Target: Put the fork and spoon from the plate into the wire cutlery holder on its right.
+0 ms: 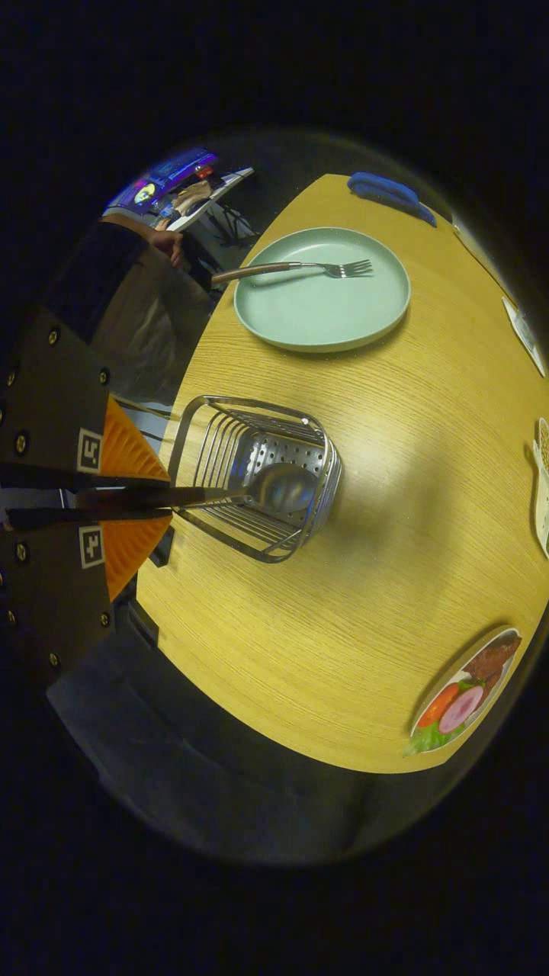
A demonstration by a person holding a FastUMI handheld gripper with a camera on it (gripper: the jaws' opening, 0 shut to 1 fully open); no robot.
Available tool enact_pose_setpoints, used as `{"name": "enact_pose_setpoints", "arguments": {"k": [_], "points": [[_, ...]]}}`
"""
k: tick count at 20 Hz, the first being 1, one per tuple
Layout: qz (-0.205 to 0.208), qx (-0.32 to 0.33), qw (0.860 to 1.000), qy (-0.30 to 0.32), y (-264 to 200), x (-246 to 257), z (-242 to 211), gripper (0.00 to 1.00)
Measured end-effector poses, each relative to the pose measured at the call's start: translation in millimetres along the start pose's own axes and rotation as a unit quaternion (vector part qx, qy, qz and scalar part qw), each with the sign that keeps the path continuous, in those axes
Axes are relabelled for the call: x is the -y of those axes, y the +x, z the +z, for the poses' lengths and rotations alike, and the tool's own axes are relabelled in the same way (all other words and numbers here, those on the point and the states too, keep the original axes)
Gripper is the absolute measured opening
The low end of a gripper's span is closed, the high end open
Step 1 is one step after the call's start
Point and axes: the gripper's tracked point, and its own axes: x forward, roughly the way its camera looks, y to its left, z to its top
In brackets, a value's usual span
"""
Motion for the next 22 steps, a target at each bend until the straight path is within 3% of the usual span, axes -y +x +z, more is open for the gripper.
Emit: {"name": "enact_pose_setpoints", "arguments": {"k": [8, 12, 19, 20, 22], "points": [[0.013, 0.109, 0.993, 0.049, -40.7, -3.4, 8.0, 0.15], [0.055, 0.149, 0.985, 0.063, -56.8, -33.5, -7.1, 0.15], [0.083, 0.189, 0.978, 0.04, -56.8, -100.8, -23.5, 0.14], [0.089, 0.191, 0.977, 0.034, -52.9, -113.5, -24.2, 0.21], [0.103, 0.188, 0.977, 0.019, -47.6, -140.6, -25.4, 0.24]]}}
